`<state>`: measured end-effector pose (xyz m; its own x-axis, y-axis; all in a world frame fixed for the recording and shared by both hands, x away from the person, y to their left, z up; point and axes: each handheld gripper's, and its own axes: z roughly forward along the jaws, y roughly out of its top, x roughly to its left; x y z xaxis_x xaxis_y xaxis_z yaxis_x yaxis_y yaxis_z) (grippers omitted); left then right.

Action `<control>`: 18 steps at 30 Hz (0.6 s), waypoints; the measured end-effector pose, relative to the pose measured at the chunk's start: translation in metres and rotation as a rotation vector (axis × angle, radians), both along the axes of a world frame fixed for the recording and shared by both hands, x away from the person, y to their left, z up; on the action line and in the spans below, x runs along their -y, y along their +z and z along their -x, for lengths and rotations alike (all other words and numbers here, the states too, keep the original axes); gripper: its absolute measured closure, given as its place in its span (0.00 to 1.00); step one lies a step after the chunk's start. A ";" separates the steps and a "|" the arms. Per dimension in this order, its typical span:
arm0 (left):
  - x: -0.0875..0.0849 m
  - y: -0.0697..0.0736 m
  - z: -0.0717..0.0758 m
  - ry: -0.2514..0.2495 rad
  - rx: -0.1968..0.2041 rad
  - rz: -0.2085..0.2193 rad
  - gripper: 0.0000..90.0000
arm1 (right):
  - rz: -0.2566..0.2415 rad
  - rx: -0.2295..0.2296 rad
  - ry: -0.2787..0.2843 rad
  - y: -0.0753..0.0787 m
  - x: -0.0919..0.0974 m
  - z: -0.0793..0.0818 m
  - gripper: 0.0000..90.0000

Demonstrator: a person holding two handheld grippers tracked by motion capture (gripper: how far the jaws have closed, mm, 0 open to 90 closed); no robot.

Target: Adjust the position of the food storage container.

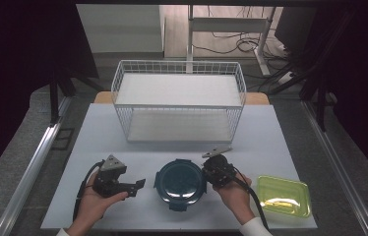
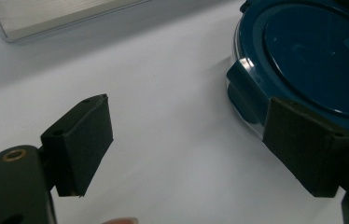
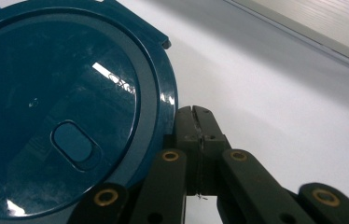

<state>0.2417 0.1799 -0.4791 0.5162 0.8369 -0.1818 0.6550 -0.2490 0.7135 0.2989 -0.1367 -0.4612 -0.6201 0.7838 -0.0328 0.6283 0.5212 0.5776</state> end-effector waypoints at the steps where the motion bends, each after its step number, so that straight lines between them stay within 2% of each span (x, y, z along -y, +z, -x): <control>1: 0.000 0.000 0.000 0.000 -0.001 0.000 0.18 | -0.004 -0.001 0.002 0.000 -0.002 0.000 0.99; 6: -0.001 -0.001 -0.001 0.007 -0.002 0.001 0.18 | -0.004 0.006 0.016 -0.002 -0.008 -0.002 0.99; 11: -0.002 -0.002 -0.001 0.013 -0.001 0.007 0.18 | -0.074 -0.017 0.025 -0.005 -0.003 -0.005 0.98; 12: -0.003 -0.002 -0.001 0.015 0.001 0.008 0.18 | -0.101 -0.010 0.023 -0.005 0.000 -0.004 0.98; 16: -0.005 -0.002 0.000 0.025 -0.003 0.024 0.18 | -0.119 0.023 0.008 -0.004 0.012 0.002 0.98; 18: -0.006 -0.002 0.000 0.033 -0.007 0.032 0.18 | -0.153 0.043 -0.011 0.002 0.024 0.008 0.98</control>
<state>0.2413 0.1860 -0.4811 0.4869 0.8473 -0.2121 0.6676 -0.2043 0.7159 0.2914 -0.1609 -0.4592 -0.6117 0.7887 0.0614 0.6065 0.4177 0.6765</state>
